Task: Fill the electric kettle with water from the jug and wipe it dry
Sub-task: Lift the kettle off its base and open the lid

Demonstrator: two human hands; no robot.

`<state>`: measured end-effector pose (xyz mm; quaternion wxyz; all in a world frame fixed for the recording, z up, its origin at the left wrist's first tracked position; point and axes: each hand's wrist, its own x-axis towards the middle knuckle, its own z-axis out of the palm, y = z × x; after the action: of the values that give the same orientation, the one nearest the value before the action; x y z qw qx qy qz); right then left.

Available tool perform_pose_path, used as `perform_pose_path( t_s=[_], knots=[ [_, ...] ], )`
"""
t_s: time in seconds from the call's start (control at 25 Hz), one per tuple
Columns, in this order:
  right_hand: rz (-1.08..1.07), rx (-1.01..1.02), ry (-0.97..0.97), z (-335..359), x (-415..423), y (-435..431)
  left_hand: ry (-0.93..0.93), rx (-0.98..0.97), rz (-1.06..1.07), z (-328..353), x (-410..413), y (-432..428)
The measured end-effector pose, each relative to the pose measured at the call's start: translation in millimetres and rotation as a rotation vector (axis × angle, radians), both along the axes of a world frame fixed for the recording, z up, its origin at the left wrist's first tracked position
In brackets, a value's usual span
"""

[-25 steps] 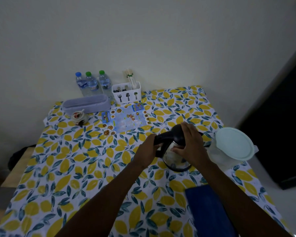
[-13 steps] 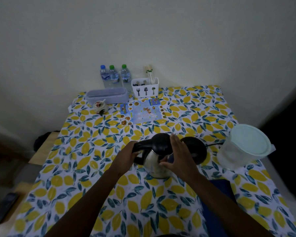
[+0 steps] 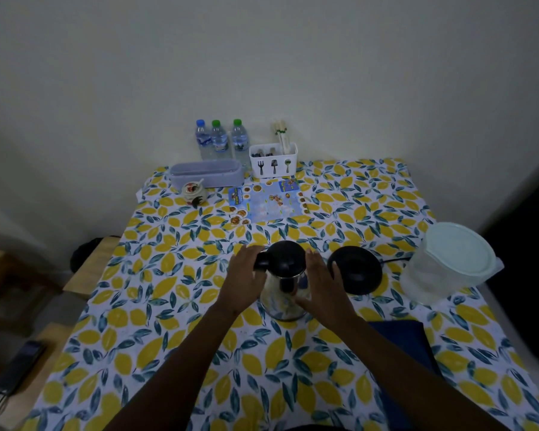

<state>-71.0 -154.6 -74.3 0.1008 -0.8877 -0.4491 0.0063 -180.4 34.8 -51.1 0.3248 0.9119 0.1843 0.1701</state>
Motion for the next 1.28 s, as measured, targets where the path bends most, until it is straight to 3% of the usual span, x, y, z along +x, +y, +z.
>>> perform_pose_path(
  t_s=[0.24, 0.48, 0.72, 1.04, 1.28],
  knots=[
    [-0.017, -0.044, 0.021, -5, 0, -2, 0.131, 0.158, 0.049, 14, 37, -33],
    [0.009, -0.071, 0.066, -9, 5, -3, 0.137, 0.266, 0.088, 8, 37, -37],
    [0.016, 0.021, 0.145, -10, 4, -3, 0.137, 0.212, 0.045, 16, 36, -44],
    [0.006, 0.137, 0.238, -10, 3, -2, -0.175, -0.302, 0.118, 33, 11, -33],
    [0.007, 0.186, 0.257, -7, 1, -1, -0.229, -0.76, 0.221, 33, -18, -15]
  ],
)
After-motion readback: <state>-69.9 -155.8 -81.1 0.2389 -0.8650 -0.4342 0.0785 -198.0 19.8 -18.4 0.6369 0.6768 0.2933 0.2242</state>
